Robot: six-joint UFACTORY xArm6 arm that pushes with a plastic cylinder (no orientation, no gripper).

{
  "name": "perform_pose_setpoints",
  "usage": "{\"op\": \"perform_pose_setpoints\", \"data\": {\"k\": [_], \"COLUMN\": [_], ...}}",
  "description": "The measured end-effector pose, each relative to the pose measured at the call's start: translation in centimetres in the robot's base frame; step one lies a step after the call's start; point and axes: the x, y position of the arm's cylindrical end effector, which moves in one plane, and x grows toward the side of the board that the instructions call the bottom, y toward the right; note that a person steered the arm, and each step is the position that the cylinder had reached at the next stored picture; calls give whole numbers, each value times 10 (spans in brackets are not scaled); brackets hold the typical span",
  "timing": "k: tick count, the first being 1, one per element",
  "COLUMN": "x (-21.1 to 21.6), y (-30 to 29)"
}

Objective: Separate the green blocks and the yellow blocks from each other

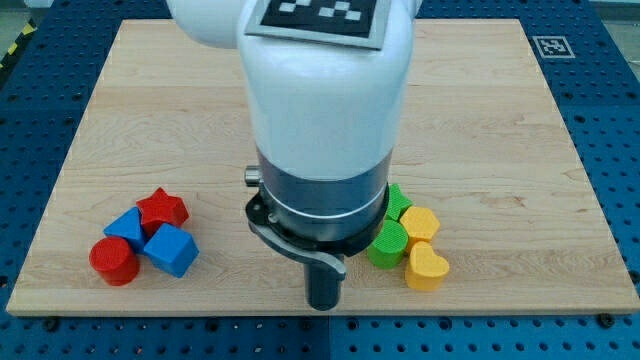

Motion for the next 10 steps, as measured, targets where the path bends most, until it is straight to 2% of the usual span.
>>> {"op": "perform_pose_setpoints", "data": {"k": [2,4,5,7,9,10], "x": [-27,-76,-81,-54,-56,-68], "y": [34,56,56,67,130,130]}}
